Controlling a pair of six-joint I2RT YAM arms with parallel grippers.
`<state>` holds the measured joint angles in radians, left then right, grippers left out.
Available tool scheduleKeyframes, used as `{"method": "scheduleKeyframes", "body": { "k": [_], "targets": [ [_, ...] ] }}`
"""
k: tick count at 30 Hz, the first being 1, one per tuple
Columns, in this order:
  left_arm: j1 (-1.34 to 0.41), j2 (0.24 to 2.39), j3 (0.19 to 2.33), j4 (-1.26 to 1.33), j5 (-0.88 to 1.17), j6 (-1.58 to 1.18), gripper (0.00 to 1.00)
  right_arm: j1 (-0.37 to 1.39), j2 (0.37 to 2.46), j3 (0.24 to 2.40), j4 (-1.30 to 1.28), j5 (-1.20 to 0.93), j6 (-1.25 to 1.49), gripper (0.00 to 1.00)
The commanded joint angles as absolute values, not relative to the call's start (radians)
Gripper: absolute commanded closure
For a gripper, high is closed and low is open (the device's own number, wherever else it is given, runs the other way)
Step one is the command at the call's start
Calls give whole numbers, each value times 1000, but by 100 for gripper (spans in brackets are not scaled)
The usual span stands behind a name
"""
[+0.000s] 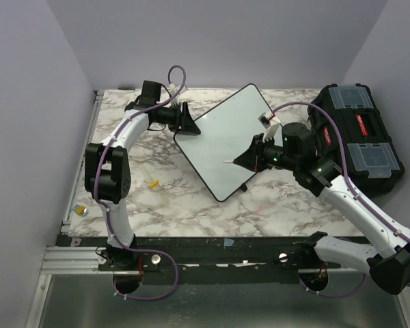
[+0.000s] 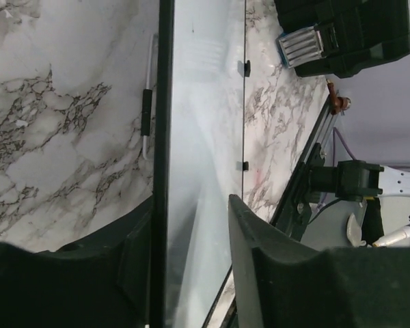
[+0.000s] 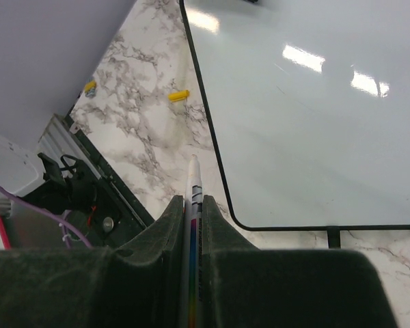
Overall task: Write a sentence on the whiteboard
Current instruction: Hold the whiteboard on the whiteboard stand.
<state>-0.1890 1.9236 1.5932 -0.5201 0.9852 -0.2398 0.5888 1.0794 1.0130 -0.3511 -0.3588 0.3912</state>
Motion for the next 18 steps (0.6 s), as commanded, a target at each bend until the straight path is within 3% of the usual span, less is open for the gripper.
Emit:
{"method": "scheduleKeyframes", "body": {
  "k": [1, 3, 6, 9, 18],
  "targets": [
    [-189, 1968, 1661, -554, 1041, -220, 63, 585, 1081, 1027, -327, -380, 381, 99],
    [-190, 1971, 1663, -557, 1047, -215, 69, 586, 1080, 1024, -327, -376, 380, 99],
    [-190, 1969, 1658, -555, 1071, -203, 90, 586, 1081, 1018, -324, -373, 378, 99],
    [-192, 1953, 1643, -538, 1082, -199, 98, 585, 1095, 1021, -317, -405, 367, 99],
    [-196, 1893, 1612, -540, 1024, -187, 100, 608, 1132, 1075, -344, -262, 350, 99]
  ]
}}
